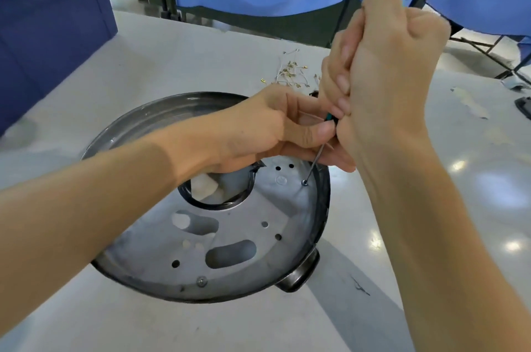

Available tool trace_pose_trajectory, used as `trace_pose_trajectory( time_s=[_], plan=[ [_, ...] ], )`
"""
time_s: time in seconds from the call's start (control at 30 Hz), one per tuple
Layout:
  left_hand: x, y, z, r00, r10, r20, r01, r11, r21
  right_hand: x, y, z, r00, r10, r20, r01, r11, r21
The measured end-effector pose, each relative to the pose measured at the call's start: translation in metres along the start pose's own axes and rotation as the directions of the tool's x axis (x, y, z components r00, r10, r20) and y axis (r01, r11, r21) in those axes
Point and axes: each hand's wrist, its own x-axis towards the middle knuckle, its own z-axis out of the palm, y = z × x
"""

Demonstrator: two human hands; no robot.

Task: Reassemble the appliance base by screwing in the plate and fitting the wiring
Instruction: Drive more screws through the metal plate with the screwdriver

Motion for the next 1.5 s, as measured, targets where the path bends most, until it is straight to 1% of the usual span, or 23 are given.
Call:
trace_pose_trajectory(
  time_s=[0.1, 0.17, 0.23, 0.3, 0.33, 0.37, 0.43, 0.5, 0.53, 0.57, 0.6, 0.67, 0.77, 0.83, 0.87, 0.93, 1.0, 1.07, 1.17, 1.27, 1.3, 1.37, 1.5],
  plan=[
    [0.001, -0.003, 0.003, 0.999, 0.013, -0.044, -0.015, 0.999, -0.043, 0.001, 0.003, -0.001, 0.986, -0.048, -0.158, 0.039, 0.997, -0.062],
    [0.003, -0.003, 0.006, 0.998, 0.021, -0.054, -0.023, 0.999, -0.027, -0.002, 0.004, -0.003, 0.966, -0.081, -0.247, 0.057, 0.993, -0.100],
    [0.005, -0.003, 0.008, 0.998, 0.023, -0.050, -0.023, 1.000, -0.008, -0.005, 0.003, -0.004, 0.970, -0.077, -0.232, 0.056, 0.994, -0.094],
    [0.004, -0.004, 0.005, 0.997, 0.020, -0.076, -0.020, 1.000, -0.005, -0.001, 0.001, -0.007, 0.995, 0.042, -0.086, -0.045, 0.999, -0.029],
    [0.003, -0.004, 0.003, 0.996, 0.019, -0.092, -0.020, 1.000, -0.012, 0.006, -0.002, -0.010, 0.990, 0.136, 0.044, -0.136, 0.991, -0.001],
    [0.002, -0.004, 0.002, 0.995, 0.014, -0.098, -0.017, 1.000, -0.023, 0.013, -0.005, -0.014, 0.952, 0.221, 0.212, -0.229, 0.973, 0.012],
    [0.002, -0.004, 0.000, 0.996, -0.002, -0.089, -0.001, 0.999, -0.039, 0.028, -0.010, -0.022, 0.806, 0.296, 0.512, -0.345, 0.939, 0.000],
    [0.003, -0.004, 0.001, 0.998, -0.011, -0.070, 0.008, 0.999, -0.042, 0.035, -0.011, -0.024, 0.684, 0.299, 0.666, -0.394, 0.919, -0.008],
    [0.003, -0.005, 0.000, 0.998, -0.011, -0.066, 0.008, 0.999, -0.044, 0.035, -0.009, -0.022, 0.637, 0.298, 0.710, -0.425, 0.905, 0.002],
    [0.003, -0.005, 0.000, 0.998, -0.009, -0.067, 0.005, 0.999, -0.050, 0.035, -0.007, -0.019, 0.614, 0.299, 0.730, -0.455, 0.890, 0.018],
    [0.002, -0.005, -0.001, 0.998, -0.008, -0.068, 0.003, 0.998, -0.061, 0.035, -0.004, -0.017, 0.625, 0.303, 0.720, -0.466, 0.884, 0.032],
    [0.000, -0.005, -0.004, 0.998, -0.007, -0.057, 0.002, 0.996, -0.085, 0.032, -0.002, -0.012, 0.722, 0.290, 0.628, -0.410, 0.911, 0.050],
    [-0.002, -0.002, -0.008, 0.997, 0.011, -0.071, -0.019, 0.992, -0.123, 0.021, -0.002, -0.003, 0.898, 0.210, 0.387, -0.243, 0.969, 0.039],
    [-0.002, 0.000, -0.007, 0.994, 0.021, -0.111, -0.035, 0.991, -0.129, 0.013, 0.001, 0.003, 0.978, 0.107, 0.180, -0.105, 0.994, -0.023],
    [-0.001, 0.001, -0.005, 0.991, 0.027, -0.131, -0.042, 0.993, -0.108, 0.010, 0.003, 0.005, 0.997, 0.049, 0.066, -0.044, 0.997, -0.068],
    [0.002, 0.002, 0.001, 0.986, 0.045, -0.162, -0.052, 0.998, -0.039, 0.007, 0.006, 0.005, 0.993, -0.028, -0.118, 0.010, 0.989, -0.146],
    [0.008, 0.002, 0.007, 0.983, 0.046, -0.177, -0.042, 0.999, 0.024, 0.005, 0.006, 0.000, 0.974, -0.036, -0.225, 0.002, 0.988, -0.151],
    [0.013, 0.001, 0.011, 0.984, 0.026, -0.175, -0.014, 0.998, 0.067, 0.003, 0.002, -0.009, 0.966, 0.008, -0.257, -0.031, 0.996, -0.087],
    [0.017, 0.001, 0.011, 0.986, -0.002, -0.165, 0.015, 0.997, 0.079, 0.004, -0.003, -0.021, 0.984, 0.122, -0.132, -0.124, 0.992, -0.010],
    [0.013, 0.001, 0.007, 0.993, -0.015, -0.121, 0.017, 1.000, 0.019, 0.013, -0.006, -0.028, 0.974, 0.196, 0.117, -0.190, 0.980, -0.062],
    [0.012, 0.002, 0.004, 0.995, -0.018, -0.100, 0.018, 1.000, -0.006, 0.018, -0.007, -0.030, 0.951, 0.213, 0.222, -0.196, 0.976, -0.098],
    [0.008, 0.002, -0.001, 0.998, -0.032, -0.057, 0.030, 0.999, -0.037, 0.026, -0.010, -0.033, 0.872, 0.240, 0.426, -0.212, 0.971, -0.112],
    [0.009, 0.002, -0.006, 0.997, -0.072, -0.023, 0.071, 0.996, -0.049, 0.036, -0.005, -0.030, 0.713, 0.251, 0.654, -0.327, 0.945, -0.006]
  ],
)
